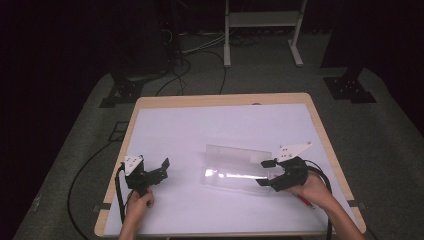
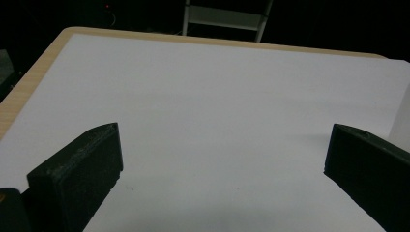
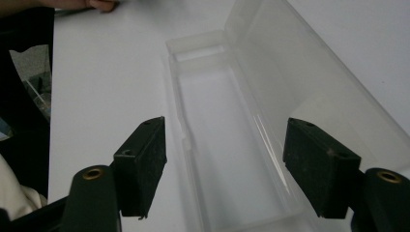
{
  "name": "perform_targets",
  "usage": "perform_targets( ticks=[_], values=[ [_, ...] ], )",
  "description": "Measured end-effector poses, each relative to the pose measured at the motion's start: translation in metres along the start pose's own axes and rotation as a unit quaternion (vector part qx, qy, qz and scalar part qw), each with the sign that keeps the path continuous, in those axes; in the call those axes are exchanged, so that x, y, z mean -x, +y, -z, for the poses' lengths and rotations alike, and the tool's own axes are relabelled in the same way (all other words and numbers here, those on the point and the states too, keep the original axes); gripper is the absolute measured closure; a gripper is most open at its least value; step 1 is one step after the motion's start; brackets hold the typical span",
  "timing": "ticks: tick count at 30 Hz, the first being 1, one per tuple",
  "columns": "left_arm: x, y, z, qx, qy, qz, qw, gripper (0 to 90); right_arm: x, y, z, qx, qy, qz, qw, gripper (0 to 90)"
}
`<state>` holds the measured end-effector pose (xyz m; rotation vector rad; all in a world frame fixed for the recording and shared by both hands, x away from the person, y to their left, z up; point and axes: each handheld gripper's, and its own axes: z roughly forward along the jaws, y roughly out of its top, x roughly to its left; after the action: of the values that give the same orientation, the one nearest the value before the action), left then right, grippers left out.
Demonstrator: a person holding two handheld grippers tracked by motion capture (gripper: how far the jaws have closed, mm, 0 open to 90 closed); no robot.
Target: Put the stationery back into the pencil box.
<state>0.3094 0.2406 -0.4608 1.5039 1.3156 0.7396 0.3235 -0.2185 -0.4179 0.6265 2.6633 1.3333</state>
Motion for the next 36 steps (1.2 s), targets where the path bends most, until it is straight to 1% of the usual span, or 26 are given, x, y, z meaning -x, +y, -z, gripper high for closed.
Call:
perform_targets(
  ticks=[1, 4, 7, 12, 16, 18, 19, 24, 28, 30, 36],
  values=[
    [0.0, 0.0, 0.0, 0.0, -0.001, 0.001, 1.0, 0.0, 0.0, -0.002, 0.003, 0.002, -0.006, -0.004, 1.0, 30.5],
    [0.0, 0.0, 0.0, -0.001, 0.0, 0.001, 1.0, 0.0, 0.001, -0.004, 0.007, 0.005, -0.011, -0.008, 0.9999, 29.9],
    [0.0, 0.0, 0.0, 0.002, -0.001, 0.0, 1.0, 0.0, 0.0, -0.007, 0.012, 0.009, -0.021, -0.014, 0.9996, 28.8],
    [0.0, 0.0, 0.0, 0.0, 0.0, 0.0, 1.0, 0.0, 0.002, -0.011, 0.017, 0.007, -0.028, -0.019, 0.9994, 28.4],
    [0.0, 0.0, 0.0, 0.0, 0.0, -0.001, 1.0, 0.0, 0.002, -0.016, 0.023, 0.008, -0.038, -0.029, 0.9988, 27.4],
    [0.001, 0.0, 0.0, 0.002, 0.0, -0.001, 1.0, 0.0, 0.003, -0.017, 0.024, 0.008, -0.04, -0.028, 0.9988, 27.1],
    [0.001, 0.0, 0.0, 0.002, 0.0, -0.002, 1.0, 0.0, 0.002, -0.019, 0.026, 0.007, -0.045, -0.031, 0.9985, 26.8],
    [0.001, 0.0, 0.0, 0.002, 0.001, -0.003, 1.0, 0.0, 0.002, -0.025, 0.031, 0.008, -0.053, -0.04, 0.9978, 25.4],
    [0.001, 0.0, 0.0, 0.001, 0.001, -0.005, 1.0, 0.0, 0.002, -0.027, 0.035, 0.01, -0.059, -0.04, 0.9974, 25.3],
    [0.001, 0.0, 0.0, 0.002, 0.001, -0.004, 1.0, 0.0, 0.002, -0.031, 0.037, 0.008, -0.063, -0.045, 0.997, 25.3],
    [0.001, 0.0, 0.0, 0.002, 0.001, -0.002, 1.0, 0.0, 0.002, -0.037, 0.04, 0.004, -0.068, -0.049, 0.9965, 25.4]
  ],
)
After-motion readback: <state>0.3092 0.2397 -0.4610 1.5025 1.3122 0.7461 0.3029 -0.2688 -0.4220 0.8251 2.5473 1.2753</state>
